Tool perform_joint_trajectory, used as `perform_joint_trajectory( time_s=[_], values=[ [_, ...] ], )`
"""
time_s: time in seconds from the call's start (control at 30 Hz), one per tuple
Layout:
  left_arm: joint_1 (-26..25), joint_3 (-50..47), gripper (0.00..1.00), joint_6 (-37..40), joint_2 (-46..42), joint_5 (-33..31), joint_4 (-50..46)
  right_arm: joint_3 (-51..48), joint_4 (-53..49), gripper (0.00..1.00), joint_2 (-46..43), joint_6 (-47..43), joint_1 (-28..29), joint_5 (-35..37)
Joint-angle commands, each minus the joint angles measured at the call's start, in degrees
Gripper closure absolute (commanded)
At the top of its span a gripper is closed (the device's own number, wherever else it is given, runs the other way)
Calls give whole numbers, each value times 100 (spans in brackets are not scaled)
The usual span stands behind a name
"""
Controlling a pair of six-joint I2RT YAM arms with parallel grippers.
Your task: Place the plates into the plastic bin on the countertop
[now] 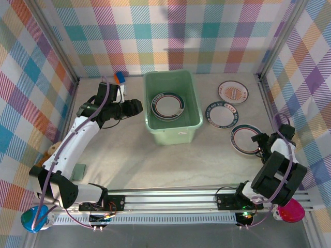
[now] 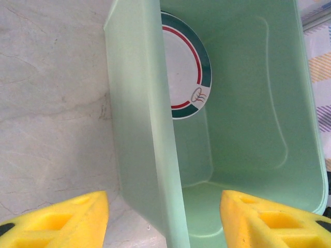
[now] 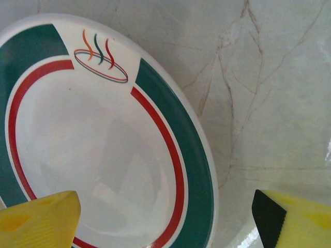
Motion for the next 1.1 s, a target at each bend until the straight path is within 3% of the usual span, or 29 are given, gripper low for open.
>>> perform_joint_trajectory(
  time_s=[0.0,0.2,0.7,1.07],
  values=[
    [-100,129,41,-103,32,-101,-148,-68,288,13,134,-48,-57,19],
    [-196,142,41,-131,120,-165,-149,-62,634,14,624,83,-57,-235],
    [-301,125,41,-219,183,-296,-91,168,840,26,913,228,-57,-646],
    [-347,17,41,-271,148,-314,-17,254,691,46,1134,119,-57,-618]
  ],
)
